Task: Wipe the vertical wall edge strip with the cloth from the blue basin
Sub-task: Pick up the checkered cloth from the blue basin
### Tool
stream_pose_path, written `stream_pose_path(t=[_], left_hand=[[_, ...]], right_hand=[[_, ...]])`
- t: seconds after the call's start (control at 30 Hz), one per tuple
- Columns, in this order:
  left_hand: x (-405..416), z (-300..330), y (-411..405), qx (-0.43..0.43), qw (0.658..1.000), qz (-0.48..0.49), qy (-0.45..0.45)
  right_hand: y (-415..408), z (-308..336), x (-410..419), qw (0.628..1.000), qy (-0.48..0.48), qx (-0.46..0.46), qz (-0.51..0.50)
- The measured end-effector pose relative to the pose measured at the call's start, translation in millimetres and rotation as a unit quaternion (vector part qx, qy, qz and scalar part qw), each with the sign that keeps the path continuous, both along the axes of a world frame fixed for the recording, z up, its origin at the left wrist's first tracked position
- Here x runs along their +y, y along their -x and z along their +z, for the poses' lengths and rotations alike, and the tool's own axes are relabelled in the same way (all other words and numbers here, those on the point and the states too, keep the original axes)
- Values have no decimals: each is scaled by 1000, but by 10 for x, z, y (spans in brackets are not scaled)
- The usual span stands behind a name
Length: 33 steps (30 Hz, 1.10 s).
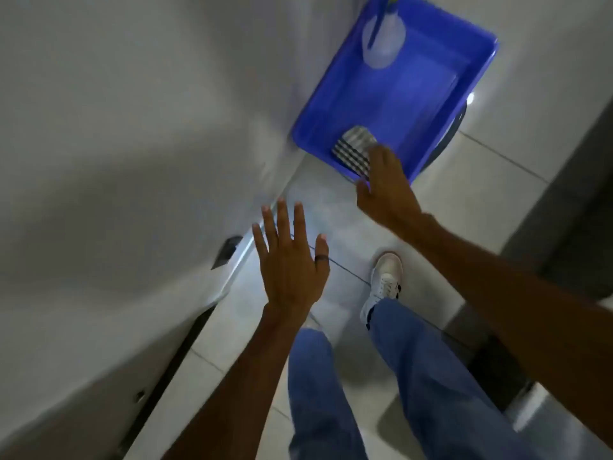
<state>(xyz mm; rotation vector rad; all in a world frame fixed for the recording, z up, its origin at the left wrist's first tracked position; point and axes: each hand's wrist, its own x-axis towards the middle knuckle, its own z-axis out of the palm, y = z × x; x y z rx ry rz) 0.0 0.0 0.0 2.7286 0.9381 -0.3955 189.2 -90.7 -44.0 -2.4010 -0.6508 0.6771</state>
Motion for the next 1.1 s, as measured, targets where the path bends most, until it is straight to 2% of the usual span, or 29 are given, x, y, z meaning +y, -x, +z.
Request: stream_pose_path(t=[0.07, 0.17, 0.27, 0.33, 0.47, 0.57, 0.67, 0.73, 0.8, 0.87, 0.97, 1.1], left_hand=[[-4, -566, -26, 40, 999, -30, 20], [-46, -1244, 11, 93, 992, -77, 24], [-175, -1576, 176, 90, 993, -65, 42], [-201, -1643, 253, 105, 991, -66, 46], [-231, -1608, 381, 128, 986, -88, 67], [-180, -1515, 356, 105, 987, -87, 88], [-96, -1406, 194, 56, 985, -30, 164], [-30, -1356, 80, 20, 985, -13, 171], [33, -1315, -31, -14, 991, -23, 132], [102, -1291, -118, -13, 997, -48, 58], [261, -1309, -134, 24, 993, -103, -46], [609, -1364, 39, 38, 977, -172, -118]], right_hand=[[-249, -474, 128, 999, 26, 8, -19], [-574, -1076, 312, 992, 126, -12, -21], [-701, -1458, 329, 978, 207, 5, -36], [-823, -1608, 333, 974, 209, 32, -77], [-1028, -1585, 392, 968, 163, 145, -126], [-1054, -1392, 374, 954, 73, 215, -197], [-929, -1101, 322, 938, -58, 220, -260], [-759, -935, 291, 927, -121, 212, -283], [-513, -790, 276, 907, -182, 234, -300], [-231, -685, 272, 893, -222, 249, -301], [221, -638, 296, 882, -240, 248, -321], [792, -857, 344, 874, -233, 224, -364]])
